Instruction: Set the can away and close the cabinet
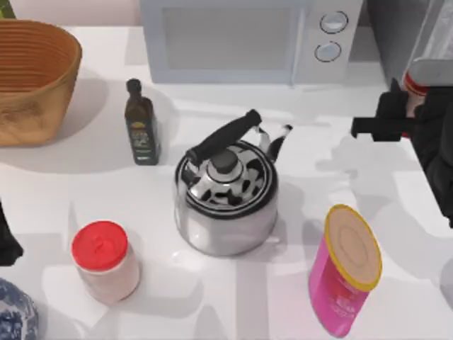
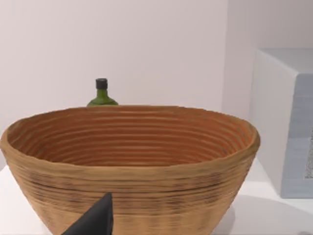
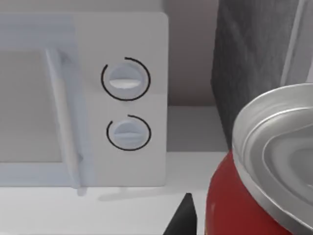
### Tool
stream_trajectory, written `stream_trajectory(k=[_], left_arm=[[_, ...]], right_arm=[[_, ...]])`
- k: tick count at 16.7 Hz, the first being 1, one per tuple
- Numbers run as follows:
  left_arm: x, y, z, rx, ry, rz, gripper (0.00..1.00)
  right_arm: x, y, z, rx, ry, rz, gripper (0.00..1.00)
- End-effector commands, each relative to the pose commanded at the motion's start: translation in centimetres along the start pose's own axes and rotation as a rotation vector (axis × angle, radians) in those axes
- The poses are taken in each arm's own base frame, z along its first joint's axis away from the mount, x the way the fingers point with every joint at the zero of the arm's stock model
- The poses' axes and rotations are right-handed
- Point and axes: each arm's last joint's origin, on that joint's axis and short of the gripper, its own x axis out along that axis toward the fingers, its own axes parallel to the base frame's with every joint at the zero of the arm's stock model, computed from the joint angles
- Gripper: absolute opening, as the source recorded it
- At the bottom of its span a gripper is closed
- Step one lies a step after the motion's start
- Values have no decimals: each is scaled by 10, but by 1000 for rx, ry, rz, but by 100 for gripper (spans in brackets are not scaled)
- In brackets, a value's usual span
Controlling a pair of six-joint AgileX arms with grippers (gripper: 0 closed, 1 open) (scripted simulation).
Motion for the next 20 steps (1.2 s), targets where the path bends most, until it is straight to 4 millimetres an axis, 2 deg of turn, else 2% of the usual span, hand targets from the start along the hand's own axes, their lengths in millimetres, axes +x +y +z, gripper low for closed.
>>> stream_trajectory(k=[7, 10, 15, 17, 20], left_arm=[[0, 0, 0, 0, 0, 0, 100], [0, 0, 0, 0, 0, 0, 100], [0, 0, 0, 0, 0, 0, 100], [0, 0, 0, 0, 0, 0, 100], [0, 0, 0, 0, 0, 0, 100]], right_arm=[[-4, -2, 4, 3, -2, 4, 0], [-17, -13, 12, 6, -17, 22, 0], [-66, -56, 27, 23, -87, 28, 0], [-91, -75, 24, 27, -122, 22, 0], [-124, -96, 8, 25, -169, 12, 0]])
